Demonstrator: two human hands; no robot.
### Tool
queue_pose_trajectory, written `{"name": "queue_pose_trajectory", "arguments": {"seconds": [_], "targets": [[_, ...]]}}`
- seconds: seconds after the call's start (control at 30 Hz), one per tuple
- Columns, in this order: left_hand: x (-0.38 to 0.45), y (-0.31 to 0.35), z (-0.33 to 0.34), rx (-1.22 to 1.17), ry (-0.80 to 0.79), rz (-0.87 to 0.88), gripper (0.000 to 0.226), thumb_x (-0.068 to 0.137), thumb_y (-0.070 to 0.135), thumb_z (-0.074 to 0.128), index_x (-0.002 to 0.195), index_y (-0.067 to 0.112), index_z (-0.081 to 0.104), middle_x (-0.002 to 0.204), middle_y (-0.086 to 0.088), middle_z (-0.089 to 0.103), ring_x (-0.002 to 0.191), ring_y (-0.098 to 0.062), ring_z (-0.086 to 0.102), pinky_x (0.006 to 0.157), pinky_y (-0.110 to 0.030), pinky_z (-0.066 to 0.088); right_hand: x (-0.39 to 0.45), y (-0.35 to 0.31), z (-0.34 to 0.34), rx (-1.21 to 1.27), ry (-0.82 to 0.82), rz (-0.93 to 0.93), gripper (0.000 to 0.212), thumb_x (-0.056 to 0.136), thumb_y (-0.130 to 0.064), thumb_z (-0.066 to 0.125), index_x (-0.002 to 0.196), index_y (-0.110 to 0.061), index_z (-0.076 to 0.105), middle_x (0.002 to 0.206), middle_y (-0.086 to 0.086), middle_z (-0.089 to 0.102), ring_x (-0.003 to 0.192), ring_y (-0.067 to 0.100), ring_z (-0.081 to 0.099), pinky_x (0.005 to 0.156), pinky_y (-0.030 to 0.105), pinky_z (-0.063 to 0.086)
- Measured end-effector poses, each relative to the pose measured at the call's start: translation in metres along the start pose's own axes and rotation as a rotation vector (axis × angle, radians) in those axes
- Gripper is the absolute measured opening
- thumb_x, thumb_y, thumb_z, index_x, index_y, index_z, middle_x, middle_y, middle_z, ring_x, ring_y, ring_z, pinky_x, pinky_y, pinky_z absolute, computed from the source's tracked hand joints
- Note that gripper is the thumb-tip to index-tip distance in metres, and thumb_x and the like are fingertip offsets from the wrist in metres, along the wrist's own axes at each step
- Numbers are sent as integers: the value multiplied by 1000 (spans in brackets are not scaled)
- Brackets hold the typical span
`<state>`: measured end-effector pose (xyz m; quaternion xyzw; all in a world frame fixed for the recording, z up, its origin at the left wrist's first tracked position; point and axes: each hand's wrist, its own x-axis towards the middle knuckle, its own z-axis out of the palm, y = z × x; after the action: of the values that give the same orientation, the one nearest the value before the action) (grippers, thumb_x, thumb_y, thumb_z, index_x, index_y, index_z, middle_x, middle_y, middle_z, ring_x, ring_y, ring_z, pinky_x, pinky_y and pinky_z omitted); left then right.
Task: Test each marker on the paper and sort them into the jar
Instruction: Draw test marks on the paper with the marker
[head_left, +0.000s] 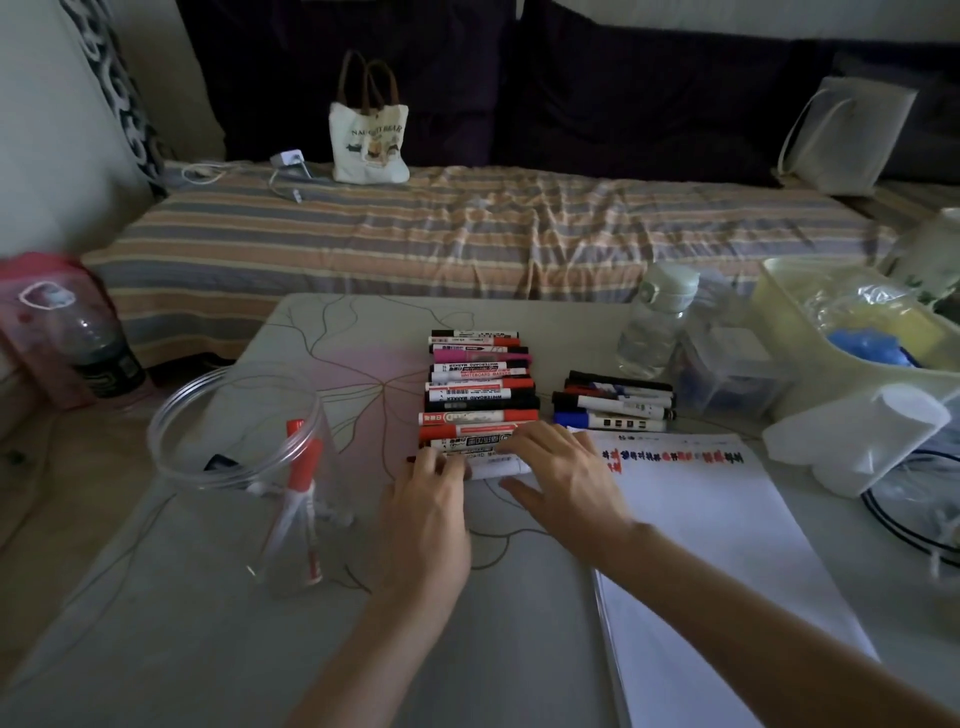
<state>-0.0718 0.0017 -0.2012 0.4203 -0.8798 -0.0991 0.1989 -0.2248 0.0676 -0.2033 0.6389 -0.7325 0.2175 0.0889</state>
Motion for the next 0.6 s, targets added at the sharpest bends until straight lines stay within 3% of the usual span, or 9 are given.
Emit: {"name": "queue_pose_trajectory", "arguments": {"seconds": [0.13,0.37,0.6], "targets": [[-6,-2,-4,18,-13,-3,45,86,9,62,127,26,52,122,6,50,110,-16,51,91,-29,44,3,-3,3,-23,-40,97,46,66,-37,86,106,-23,67,105,-3,66,97,23,61,80,40,51],[-10,-14,-11,32,-1,-12,43,87,13,64,125,28,51,129,9,46,116,-16,45,95,-29,40,-8,-12,3,-74,-81,42,37,68,-42,83,100,-28,70,103,-5,63,95,21,59,79,40,49],[-15,-12,-12,4,-52,-40,45,93,14,56,134,27,41,132,5,44,120,-16,41,98,-28,40,4,-28,1,-143,-267,127,40,91,-48,57,122,-23,55,128,-1,48,118,20,41,102,38,36]]}}
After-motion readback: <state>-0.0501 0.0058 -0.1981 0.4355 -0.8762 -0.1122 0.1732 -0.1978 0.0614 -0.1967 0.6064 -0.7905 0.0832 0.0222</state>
